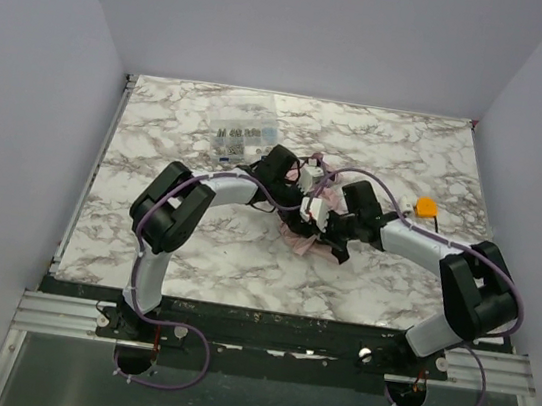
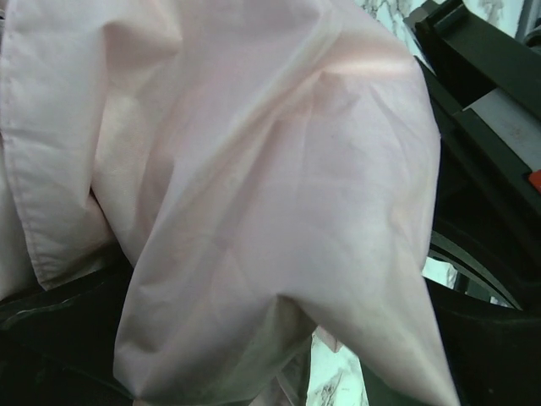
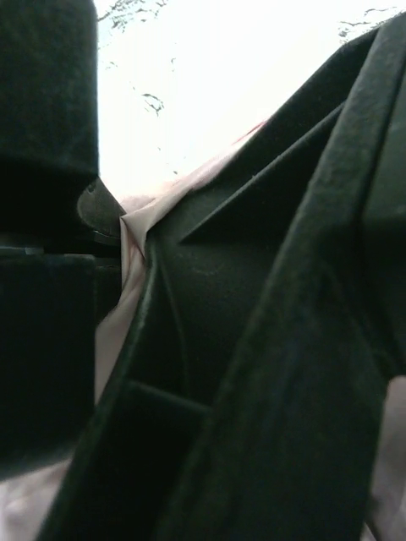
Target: Put away the umbrella
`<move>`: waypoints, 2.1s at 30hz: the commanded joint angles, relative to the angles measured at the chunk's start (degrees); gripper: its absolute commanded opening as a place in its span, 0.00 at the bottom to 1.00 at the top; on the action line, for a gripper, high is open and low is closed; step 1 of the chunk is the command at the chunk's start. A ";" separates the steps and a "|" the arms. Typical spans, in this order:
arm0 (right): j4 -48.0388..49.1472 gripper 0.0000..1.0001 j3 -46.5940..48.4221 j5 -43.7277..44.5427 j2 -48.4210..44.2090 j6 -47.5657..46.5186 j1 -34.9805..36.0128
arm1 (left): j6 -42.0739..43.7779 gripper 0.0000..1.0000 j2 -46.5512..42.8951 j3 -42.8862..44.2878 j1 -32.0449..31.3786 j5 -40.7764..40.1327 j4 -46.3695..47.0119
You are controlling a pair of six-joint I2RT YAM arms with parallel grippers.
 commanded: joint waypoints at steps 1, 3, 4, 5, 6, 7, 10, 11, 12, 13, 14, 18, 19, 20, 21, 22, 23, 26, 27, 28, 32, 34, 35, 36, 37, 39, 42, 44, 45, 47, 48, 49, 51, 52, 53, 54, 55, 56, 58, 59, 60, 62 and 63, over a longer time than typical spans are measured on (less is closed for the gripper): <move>-0.46 0.00 1.10 7.92 4.72 4.68 -2.52 | 2.28 0.84 2.19 -1.36 -1.68 17.49 -7.83; -0.73 0.00 1.12 8.15 4.78 4.16 -2.47 | 2.65 0.84 3.08 -0.74 -1.08 19.29 -8.73; -0.67 0.00 1.22 8.32 4.69 4.25 -2.48 | 2.65 0.84 3.24 -0.74 -0.85 20.08 -8.68; -0.28 0.00 1.24 8.58 4.62 4.81 -2.52 | 2.55 0.84 3.25 -0.82 -0.71 20.32 -8.45; 0.66 0.00 1.27 9.02 4.49 6.04 -2.57 | 2.80 0.84 3.10 -0.80 -0.70 19.74 -8.73; 1.60 0.00 1.41 9.57 4.37 7.57 -2.64 | 3.97 0.84 3.01 -0.53 -0.88 18.38 -9.77; 4.69 0.00 2.05 9.48 3.91 13.42 -2.82 | 6.75 0.83 2.40 -0.14 -1.88 10.92 -12.57; 5.48 0.00 2.29 8.99 3.75 15.19 -2.82 | 6.85 0.82 2.29 -0.37 -2.28 8.17 -12.74; 6.17 0.00 2.55 8.73 3.69 17.32 -2.82 | 6.71 0.80 2.20 -0.46 -2.81 5.33 -12.93; 7.18 0.00 3.06 10.07 3.82 20.48 -2.82 | 6.60 0.75 2.04 -0.82 -3.08 2.63 -12.82; 7.36 0.00 3.74 11.40 4.18 22.87 -2.82 | 6.67 0.70 1.83 -1.36 -3.46 0.50 -12.47; 7.18 0.00 4.14 10.59 4.39 25.02 -3.81 | 7.12 0.51 2.17 -2.17 -4.53 -8.20 -13.26; 6.64 0.00 4.02 9.65 4.56 24.85 -3.88 | 7.58 0.49 2.23 -2.05 -4.81 -9.59 -13.63; 5.97 0.00 3.99 8.85 4.78 24.36 -3.87 | 7.72 0.43 2.26 -2.05 -5.14 -11.01 -13.75; 5.57 0.00 4.05 8.25 5.03 23.99 -3.92 | 7.73 0.35 2.29 -1.96 -5.16 -11.93 -13.89; 4.78 0.00 4.08 7.60 5.26 23.40 -3.98 | 7.73 0.29 2.36 -1.75 -5.13 -12.33 -13.99; 4.15 0.00 4.16 6.97 5.32 22.46 -4.04 | 7.73 0.22 2.42 -1.60 -5.18 -13.34 -14.26; -1.23 0.06 5.18 3.76 4.64 16.80 -4.12 | 7.90 0.19 2.53 -1.57 -5.13 -15.23 -14.53; -4.56 0.12 5.80 1.42 4.34 13.52 -4.31 | 8.03 0.19 2.63 -1.57 -5.13 -15.82 -14.61; -9.02 0.18 6.71 -0.46 3.83 9.34 -4.57 | 8.31 0.18 2.64 -1.61 -5.05 -15.92 -14.69; -25.27 0.42 9.29 -7.84 1.05 -6.24 -7.81 | 9.53 0.18 2.73 -1.09 -4.95 -15.00 -15.10; -32.42 0.47 10.49 -10.03 -0.97 -13.50 -10.01 | 10.40 0.18 2.66 -0.71 -4.95 -13.91 -15.55; -35.96 0.50 11.05 -10.63 -2.26 -16.75 -10.90 | 11.05 0.18 2.66 -0.44 -4.97 -13.33 -15.85; -38.68 0.53 11.43 -11.01 -3.38 -20.52 -11.52 | 11.71 0.18 2.72 -0.08 -4.99 -12.13 -16.44; -40.49 0.55 11.63 -10.82 -4.76 -22.90 -11.59 | 12.36 0.18 2.79 0.14 -4.95 -10.98 -16.75; -41.00 0.58 11.42 -10.12 -7.47 -25.57 -11.64 | 13.77 0.19 3.22 1.23 -4.95 -8.96 -18.37; -37.64 0.65 10.56 -9.32 -11.21 -26.93 -11.98 | 15.26 0.20 3.86 2.58 -4.95 -6.39 -20.27; -33.97 0.69 10.24 -10.11 -13.48 -25.97 -13.42 | 15.69 0.21 4.02 2.70 -4.89 -5.03 -20.84; -32.17 0.70 10.23 -11.25 -14.39 -25.01 -14.58 | 15.68 0.21 4.04 2.52 -4.88 -4.74 -20.83; -29.56 0.78 11.09 -14.27 -15.43 -23.49 -18.37 | 15.46 0.21 4.28 2.64 -4.87 -4.47 -20.99; -28.59 0.84 11.84 -14.90 -15.11 -22.02 -19.75 | 15.38 0.21 4.63 2.84 -4.87 -4.32 -21.17; -29.06 0.87 12.81 -13.80 -13.99 -21.62 -20.37 | 15.28 0.21 5.04 3.18 -4.83 -4.32 -21.51; -33.92 0.93 15.03 -11.41 -10.55 -25.55 -20.61 | 15.08 0.21 5.54 3.66 -4.70 -3.81 -22.01; -34.82 0.99 15.65 -11.93 -9.28 -25.96 -21.05 | 14.86 0.21 5.41 3.45 -4.67 -3.59 -21.46; -34.52 1.00 15.72 -13.91 -8.61 -25.66 -22.14 | 14.51 0.21 5.14 3.09 -4.60 -3.33 -20.86; -32.88 1.00 15.08 -16.46 -8.71 -24.20 -22.83 | 14.12 0.21 4.84 2.70 -4.60 -3.02 -19.89; -29.21 1.00 13.37 -19.97 -9.53 -22.21 -23.24 | 13.74 0.21 4.63 2.13 -4.67 -2.49 -19.07; -26.06 1.00 10.94 -22.91 -10.90 -22.28 -23.30 | 13.35 0.22 4.37 1.65 -4.65 -2.13 -18.13; -18.62 1.00 2.37 -31.12 -14.51 -28.16 -23.30 | 12.71 0.22 3.73 0.30 -4.60 -1.42 -16.12; -12.40 1.00 -1.38 -34.50 -15.97 -28.32 -23.30 | 12.38 0.22 3.32 -0.36 -4.60 -1.36 -14.98; -5.27 1.00 -4.65 -35.71 -17.03 -25.15 -22.95 | 12.01 0.22 2.98 -1.08 -4.62 -1.48 -14.04; -1.09 1.00 -5.40 -33.66 -15.74 -24.10 -20.90 | 11.65 0.22 2.36 -2.10 -4.64 -1.51 -12.74; -3.27 1.00 -4.23 -32.02 -14.40 -27.99 -19.81 | 11.32 0.22 2.06 -2.49 -4.69 -1.66 -11.79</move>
